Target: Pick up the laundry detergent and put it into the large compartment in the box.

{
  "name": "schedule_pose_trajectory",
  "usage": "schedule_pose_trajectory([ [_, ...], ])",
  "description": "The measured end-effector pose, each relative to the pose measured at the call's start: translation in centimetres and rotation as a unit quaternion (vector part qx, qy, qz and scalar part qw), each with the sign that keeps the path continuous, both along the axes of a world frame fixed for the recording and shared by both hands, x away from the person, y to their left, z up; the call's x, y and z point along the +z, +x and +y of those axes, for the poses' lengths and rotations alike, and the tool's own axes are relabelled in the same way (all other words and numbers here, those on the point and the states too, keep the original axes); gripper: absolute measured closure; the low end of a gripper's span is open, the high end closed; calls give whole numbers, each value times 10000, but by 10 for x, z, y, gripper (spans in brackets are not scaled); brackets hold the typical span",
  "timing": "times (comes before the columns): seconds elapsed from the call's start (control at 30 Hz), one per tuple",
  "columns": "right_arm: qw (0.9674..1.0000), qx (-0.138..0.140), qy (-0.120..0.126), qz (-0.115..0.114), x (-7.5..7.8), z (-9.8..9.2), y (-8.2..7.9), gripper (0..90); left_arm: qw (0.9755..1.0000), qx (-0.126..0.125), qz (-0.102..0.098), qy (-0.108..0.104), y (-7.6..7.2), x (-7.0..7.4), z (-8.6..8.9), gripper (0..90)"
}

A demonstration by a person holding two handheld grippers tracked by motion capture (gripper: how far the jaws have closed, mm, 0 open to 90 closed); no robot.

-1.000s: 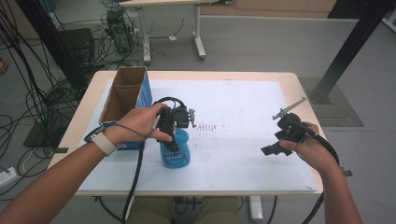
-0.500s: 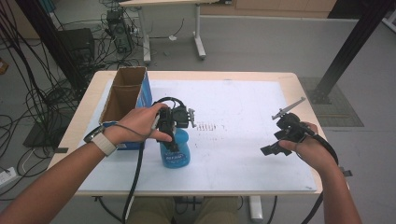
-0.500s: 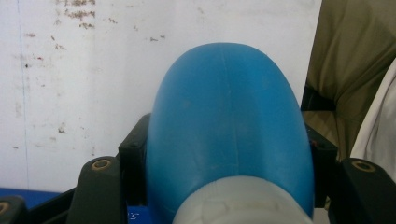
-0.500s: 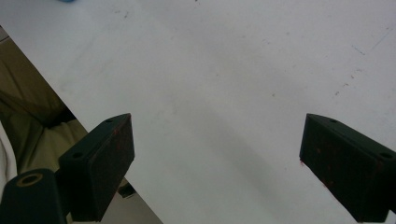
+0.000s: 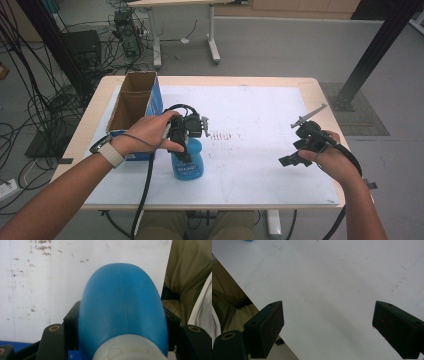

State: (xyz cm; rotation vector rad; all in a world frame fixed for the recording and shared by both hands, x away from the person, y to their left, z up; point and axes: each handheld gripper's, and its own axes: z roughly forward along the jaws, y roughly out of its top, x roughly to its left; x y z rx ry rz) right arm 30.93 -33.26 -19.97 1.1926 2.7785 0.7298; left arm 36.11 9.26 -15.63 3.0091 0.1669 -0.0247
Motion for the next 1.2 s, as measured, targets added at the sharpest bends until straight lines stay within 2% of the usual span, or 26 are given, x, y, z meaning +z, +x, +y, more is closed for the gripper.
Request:
schedule_pose_trajectory([
  [1.2,10000,20,6,-14,-1,-2,-1,103,10000,31,-11,-66,-1,0,2,375],
])
